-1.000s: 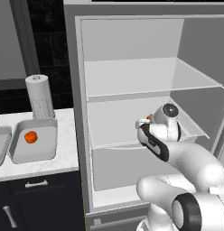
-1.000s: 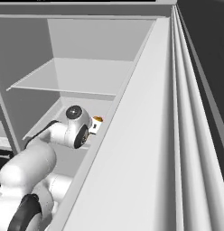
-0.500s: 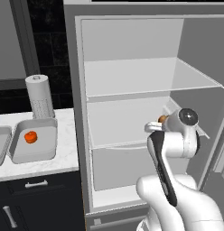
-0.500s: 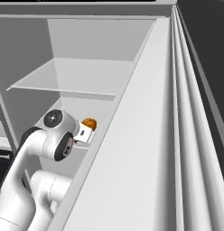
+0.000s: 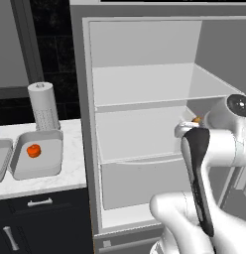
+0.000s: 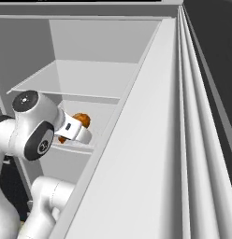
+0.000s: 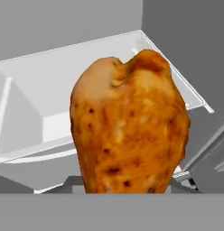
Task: Place one squash and one chicken drumstick in each tupperware on the nearby counter, to pack two identical lunches.
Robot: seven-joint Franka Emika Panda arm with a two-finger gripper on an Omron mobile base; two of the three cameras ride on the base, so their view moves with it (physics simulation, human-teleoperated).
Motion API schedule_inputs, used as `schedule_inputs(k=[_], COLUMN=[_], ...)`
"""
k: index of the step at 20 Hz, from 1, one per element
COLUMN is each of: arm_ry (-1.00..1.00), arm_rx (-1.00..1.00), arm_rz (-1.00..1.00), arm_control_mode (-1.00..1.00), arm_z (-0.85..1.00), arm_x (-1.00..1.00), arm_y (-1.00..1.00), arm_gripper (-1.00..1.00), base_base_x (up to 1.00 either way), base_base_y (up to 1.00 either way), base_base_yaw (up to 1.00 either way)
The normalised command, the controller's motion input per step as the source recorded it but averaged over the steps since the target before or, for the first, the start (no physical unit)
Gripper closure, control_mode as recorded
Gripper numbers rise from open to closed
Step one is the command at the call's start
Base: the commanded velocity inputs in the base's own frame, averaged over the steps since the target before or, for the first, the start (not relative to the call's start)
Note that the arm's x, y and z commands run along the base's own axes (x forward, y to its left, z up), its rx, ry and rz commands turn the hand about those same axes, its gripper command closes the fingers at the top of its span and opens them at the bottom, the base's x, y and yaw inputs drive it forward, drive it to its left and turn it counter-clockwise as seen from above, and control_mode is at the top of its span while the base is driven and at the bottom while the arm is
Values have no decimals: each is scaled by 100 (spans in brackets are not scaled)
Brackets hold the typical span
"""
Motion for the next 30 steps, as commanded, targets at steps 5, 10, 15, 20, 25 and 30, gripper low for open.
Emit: schedule_inputs(k=[5,10,15,20,25,30], arm_ry=[1,-12,-28,0,0,0], arm_rx=[0,0,-6,0,0,0], arm_rz=[0,2,0,0,0,0], arm_control_mode=[-100,-100,-100,100,100,100], arm_z=[100,96,61,0,0,0], arm_x=[-74,-76,-63,0,0,0], arm_y=[0,21,29,0,0,0], arm_gripper=[100,100,100,100,100,100], base_base_x=[0,0,0,-97,-82,-17], base_base_y=[0,0,0,39,100,100], base_base_yaw=[0,0,0,3,6,0])
